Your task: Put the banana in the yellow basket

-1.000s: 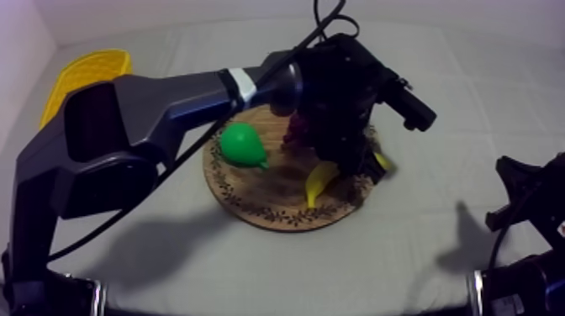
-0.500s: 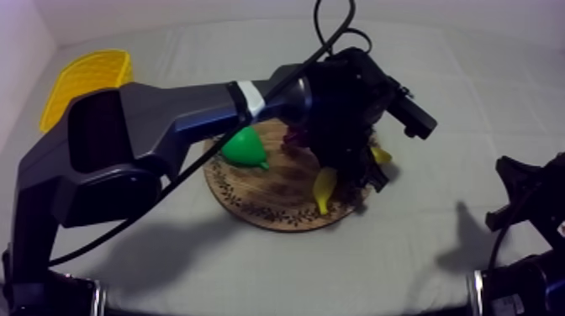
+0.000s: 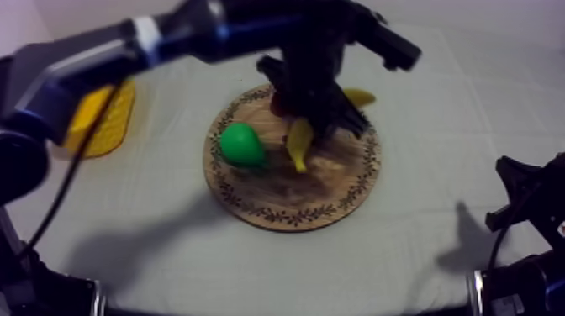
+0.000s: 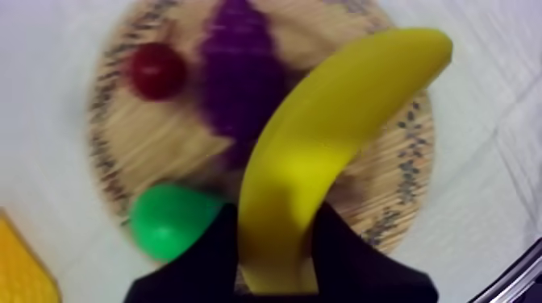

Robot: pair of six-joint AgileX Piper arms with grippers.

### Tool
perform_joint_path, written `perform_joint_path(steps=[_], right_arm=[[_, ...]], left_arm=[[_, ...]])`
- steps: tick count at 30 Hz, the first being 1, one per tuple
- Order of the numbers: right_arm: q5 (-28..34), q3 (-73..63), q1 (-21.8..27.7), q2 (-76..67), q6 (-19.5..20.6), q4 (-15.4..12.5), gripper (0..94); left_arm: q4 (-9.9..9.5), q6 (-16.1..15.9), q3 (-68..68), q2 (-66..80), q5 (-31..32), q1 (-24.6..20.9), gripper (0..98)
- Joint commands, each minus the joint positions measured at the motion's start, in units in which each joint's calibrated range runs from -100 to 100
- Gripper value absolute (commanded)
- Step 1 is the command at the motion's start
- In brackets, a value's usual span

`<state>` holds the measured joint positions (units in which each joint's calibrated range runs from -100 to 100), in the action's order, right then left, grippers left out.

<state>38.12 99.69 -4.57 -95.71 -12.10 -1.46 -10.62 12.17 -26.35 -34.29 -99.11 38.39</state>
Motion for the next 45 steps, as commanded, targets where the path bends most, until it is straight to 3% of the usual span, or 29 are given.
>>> perform_joint_path(steps=[1,7,16,26,45], right_arm=[[0.03,-0.03,-0.03,-0.04,0.01,-0.03,0.5],[0.03,-0.03,-0.03,-0.04,0.01,-0.03,0.5],[0.03,-0.03,-0.03,-0.04,0.01,-0.03,0.5],[0.03,-0.03,-0.03,-0.04,0.01,-0.03,0.5],[0.03,-0.03,-0.03,-0.04,-0.04,-0.03,0.5]], left_arm=[[-0.87,0.15,3.26,8.06,-0.29,-2.16,21.9],[-2.95,-0.64,9.39,15.73,-0.61,-9.42,22.1],[-3.95,-1.83,17.03,20.66,-0.13,-21.58,21.5],[-4.16,-2.03,21.86,19.69,2.54,-31.38,21.1],[-3.78,-1.64,32.27,13.60,11.02,-40.38,21.7]])
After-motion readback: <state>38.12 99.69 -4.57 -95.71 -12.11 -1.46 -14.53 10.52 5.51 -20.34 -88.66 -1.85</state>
